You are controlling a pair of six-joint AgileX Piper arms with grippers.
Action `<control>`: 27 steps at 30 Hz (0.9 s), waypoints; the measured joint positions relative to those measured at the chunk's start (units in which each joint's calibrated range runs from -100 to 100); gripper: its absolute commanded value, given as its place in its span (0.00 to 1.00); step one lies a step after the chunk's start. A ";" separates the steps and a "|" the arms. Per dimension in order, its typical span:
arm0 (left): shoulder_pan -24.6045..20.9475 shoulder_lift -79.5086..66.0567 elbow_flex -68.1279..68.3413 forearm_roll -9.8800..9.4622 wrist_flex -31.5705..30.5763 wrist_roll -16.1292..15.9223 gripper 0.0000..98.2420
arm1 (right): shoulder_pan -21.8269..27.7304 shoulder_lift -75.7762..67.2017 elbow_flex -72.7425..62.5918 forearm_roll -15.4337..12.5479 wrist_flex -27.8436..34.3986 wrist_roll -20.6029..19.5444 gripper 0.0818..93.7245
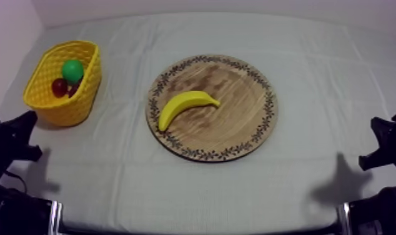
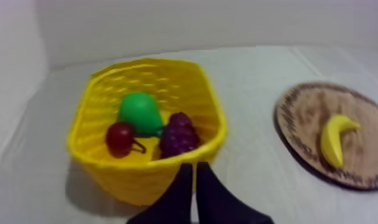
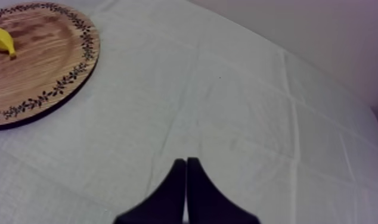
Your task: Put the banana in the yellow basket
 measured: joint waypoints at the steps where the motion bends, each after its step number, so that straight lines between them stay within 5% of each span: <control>1: 1.21 0.00 -0.69 -0.05 1.24 -0.46 0.00 | 0.00 0.00 0.00 0.00 0.00 0.00 0.00; 5: 5.05 1.74 -3.11 -0.12 4.28 -0.45 0.00 | 0.00 0.00 0.00 0.00 0.00 0.07 0.00; 12: 7.88 11.49 -13.79 2.61 6.82 2.02 0.00 | 0.00 0.00 0.00 0.00 0.00 0.07 0.00; 17: 9.56 22.87 -26.85 4.40 14.60 0.76 0.00 | 0.00 0.00 0.00 0.00 0.00 0.04 0.00; 27: 15.32 47.87 -56.21 4.71 34.70 4.25 0.00 | 0.00 0.00 0.00 0.00 0.00 0.04 0.00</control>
